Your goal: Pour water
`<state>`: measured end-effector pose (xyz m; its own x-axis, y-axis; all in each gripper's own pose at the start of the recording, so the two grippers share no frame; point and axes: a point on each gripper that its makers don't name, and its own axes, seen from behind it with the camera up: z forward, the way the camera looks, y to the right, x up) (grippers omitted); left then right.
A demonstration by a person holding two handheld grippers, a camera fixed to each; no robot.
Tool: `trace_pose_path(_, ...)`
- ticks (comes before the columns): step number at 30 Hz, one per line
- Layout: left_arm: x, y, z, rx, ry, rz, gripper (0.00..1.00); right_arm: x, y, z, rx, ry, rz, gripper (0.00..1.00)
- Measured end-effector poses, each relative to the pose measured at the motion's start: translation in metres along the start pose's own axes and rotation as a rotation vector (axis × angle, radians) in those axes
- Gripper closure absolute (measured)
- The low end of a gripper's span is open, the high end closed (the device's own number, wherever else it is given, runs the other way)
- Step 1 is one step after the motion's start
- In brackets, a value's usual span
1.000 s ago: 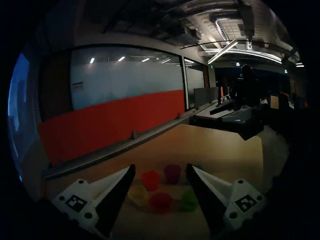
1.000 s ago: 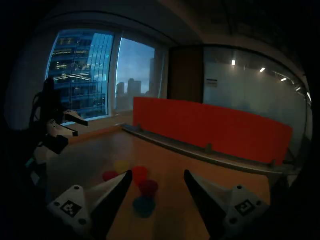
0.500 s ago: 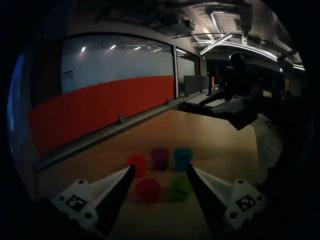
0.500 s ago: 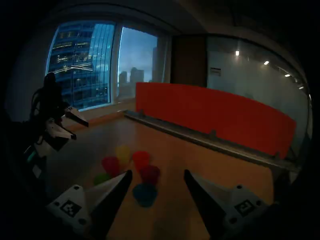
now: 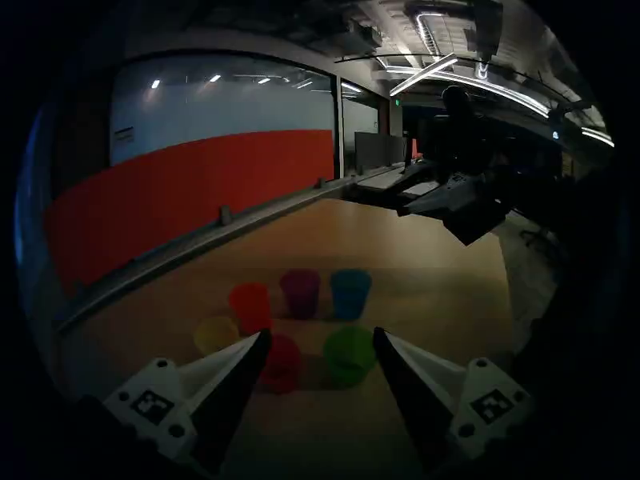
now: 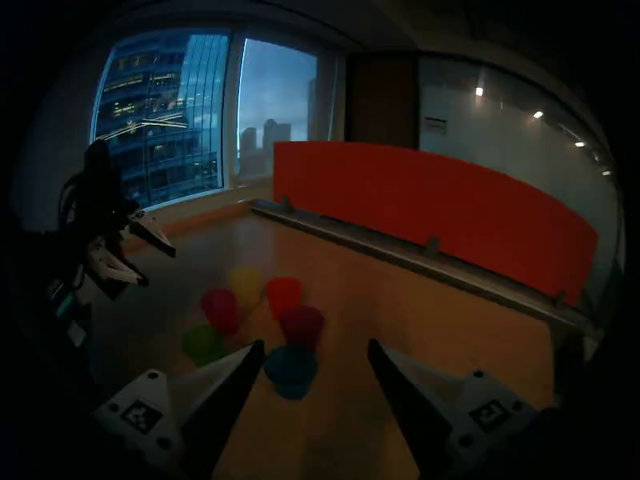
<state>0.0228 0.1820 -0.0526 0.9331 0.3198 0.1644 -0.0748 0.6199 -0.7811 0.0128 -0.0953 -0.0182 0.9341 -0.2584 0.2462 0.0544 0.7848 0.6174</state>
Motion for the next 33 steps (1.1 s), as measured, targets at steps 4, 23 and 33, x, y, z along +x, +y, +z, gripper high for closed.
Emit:
trace_pose_path(4, -0.012, 0.008, 0.007, -0.017, -0.02, 0.0, 0.05, -0.007, 0.0, 0.004, 0.003, -0.012, 0.004, 0.0)
trace_pose_path(23, -0.064, 0.034, 0.041, -0.06, -0.123, 0.012, 0.05, -0.022, 0.003, 0.009, -0.003, -0.042, 0.0, 0.0)
trace_pose_path(33, -0.081, 0.039, 0.061, -0.063, -0.167, 0.027, 0.05, -0.022, 0.004, 0.011, -0.006, -0.043, -0.004, 0.0)
